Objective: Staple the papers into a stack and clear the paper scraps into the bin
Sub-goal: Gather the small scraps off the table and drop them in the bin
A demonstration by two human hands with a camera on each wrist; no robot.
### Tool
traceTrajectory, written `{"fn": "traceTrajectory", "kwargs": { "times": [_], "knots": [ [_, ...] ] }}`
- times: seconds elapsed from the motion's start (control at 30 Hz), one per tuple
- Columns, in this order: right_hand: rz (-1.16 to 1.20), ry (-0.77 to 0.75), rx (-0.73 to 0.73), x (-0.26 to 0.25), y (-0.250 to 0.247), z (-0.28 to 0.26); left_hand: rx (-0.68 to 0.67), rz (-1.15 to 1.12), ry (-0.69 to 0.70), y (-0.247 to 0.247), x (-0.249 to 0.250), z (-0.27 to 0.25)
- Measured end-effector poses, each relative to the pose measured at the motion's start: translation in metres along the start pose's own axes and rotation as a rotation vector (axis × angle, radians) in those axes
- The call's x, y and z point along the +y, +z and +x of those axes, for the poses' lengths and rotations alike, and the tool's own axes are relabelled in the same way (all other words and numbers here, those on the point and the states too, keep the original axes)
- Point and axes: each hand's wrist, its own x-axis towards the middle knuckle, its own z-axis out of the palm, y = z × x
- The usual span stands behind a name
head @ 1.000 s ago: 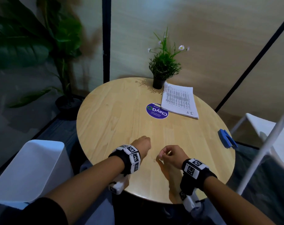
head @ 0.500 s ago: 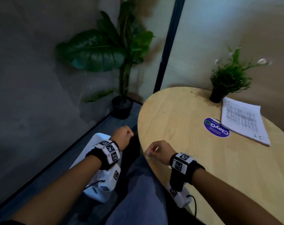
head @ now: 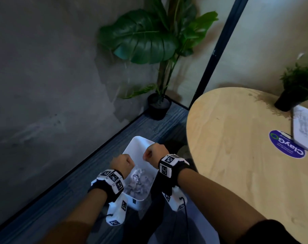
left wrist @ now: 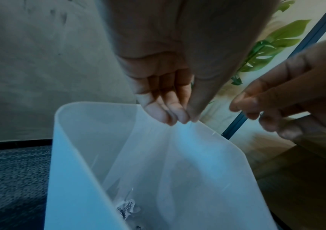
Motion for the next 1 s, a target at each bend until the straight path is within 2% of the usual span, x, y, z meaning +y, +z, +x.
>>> {"fn": "traceTrajectory", "kwargs": {
  "times": [0.1, 0.33, 0.6, 0.73, 0.83, 0.9, 1.0],
  "knots": [
    [-0.018, 0.012, -0.036, 0.002, 0.007, 0.006, -0.016, -0.053, -0.02, 0.003, -0.007, 0.004],
    [0.023, 0.07, 0.002, 0.004, 0.02, 0.014, -0.06, -0.158, -0.064, 0.008, -0.028, 0.014],
    [0.018, 0.063, -0.013, -0.008, 0.017, 0.006, -0.065, -0.117, -0.047, -0.004, -0.017, 0.006],
    [0.008, 0.05, 0.08, -0.011, 0.007, -0.008, -0.039, -0.071, 0.033, -0.01, -0.007, -0.001],
    [0.064, -0.01, 0.097, -0.007, -0.006, -0.025, -0.082, -0.074, 0.026, -0.016, 0.009, -0.006],
    [0.095, 0.0, 0.116, -0.002, -0.016, -0.036, -0.109, -0.064, 0.041, -0.02, 0.026, -0.008],
    [0.111, 0.017, 0.165, 0.012, -0.031, -0.057, -0.089, 0.036, 0.137, -0.022, 0.057, -0.018]
  ]
}}
